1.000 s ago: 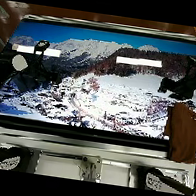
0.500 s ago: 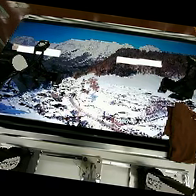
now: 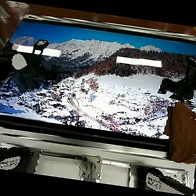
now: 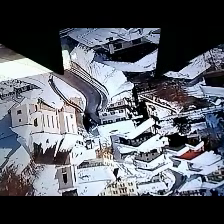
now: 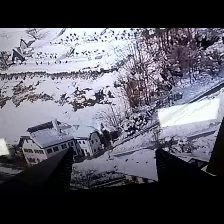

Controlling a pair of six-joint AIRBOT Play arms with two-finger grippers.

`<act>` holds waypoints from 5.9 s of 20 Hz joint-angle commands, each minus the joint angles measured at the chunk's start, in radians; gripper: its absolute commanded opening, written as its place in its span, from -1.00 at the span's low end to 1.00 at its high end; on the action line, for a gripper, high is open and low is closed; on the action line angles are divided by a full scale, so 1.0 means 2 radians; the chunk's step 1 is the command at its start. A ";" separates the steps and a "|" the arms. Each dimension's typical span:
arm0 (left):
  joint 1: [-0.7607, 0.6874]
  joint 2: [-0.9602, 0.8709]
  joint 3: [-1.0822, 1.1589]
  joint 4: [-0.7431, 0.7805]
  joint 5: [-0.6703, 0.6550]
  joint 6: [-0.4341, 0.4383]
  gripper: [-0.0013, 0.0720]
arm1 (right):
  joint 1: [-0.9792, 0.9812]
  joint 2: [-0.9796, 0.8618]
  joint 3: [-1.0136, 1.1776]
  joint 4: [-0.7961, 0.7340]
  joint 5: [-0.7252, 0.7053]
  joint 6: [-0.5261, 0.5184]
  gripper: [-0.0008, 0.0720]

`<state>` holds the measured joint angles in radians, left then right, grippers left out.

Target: Fold the shirts.

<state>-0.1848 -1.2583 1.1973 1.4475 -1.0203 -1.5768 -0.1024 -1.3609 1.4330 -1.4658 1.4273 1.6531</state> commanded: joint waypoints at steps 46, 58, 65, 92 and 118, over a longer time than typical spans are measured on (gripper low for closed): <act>-0.274 -0.105 0.109 0.014 -0.036 -0.036 -0.86 | 0.000 0.085 -0.001 -0.006 0.143 -0.086 0.75; -0.113 -0.081 0.146 0.011 -0.182 -0.010 1.00 | 0.000 0.084 -0.089 -0.040 0.088 -0.087 0.75; 0.024 -0.031 -0.006 -0.133 -0.151 0.025 0.99 | -0.083 0.084 -0.138 0.012 0.052 -0.094 0.75; -0.048 -0.108 -0.132 -0.344 -0.013 0.112 -0.86 | 0.171 -0.081 -0.262 0.333 -0.275 -0.083 0.75; -0.048 0.037 -0.121 -0.158 -0.032 0.087 -0.87 | 0.173 0.011 -0.258 0.379 -0.291 -0.242 -0.79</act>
<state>-0.2813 -1.2915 0.9405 1.0077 -1.0843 -1.3521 0.2447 -1.4326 0.9119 -0.6827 0.8410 1.3075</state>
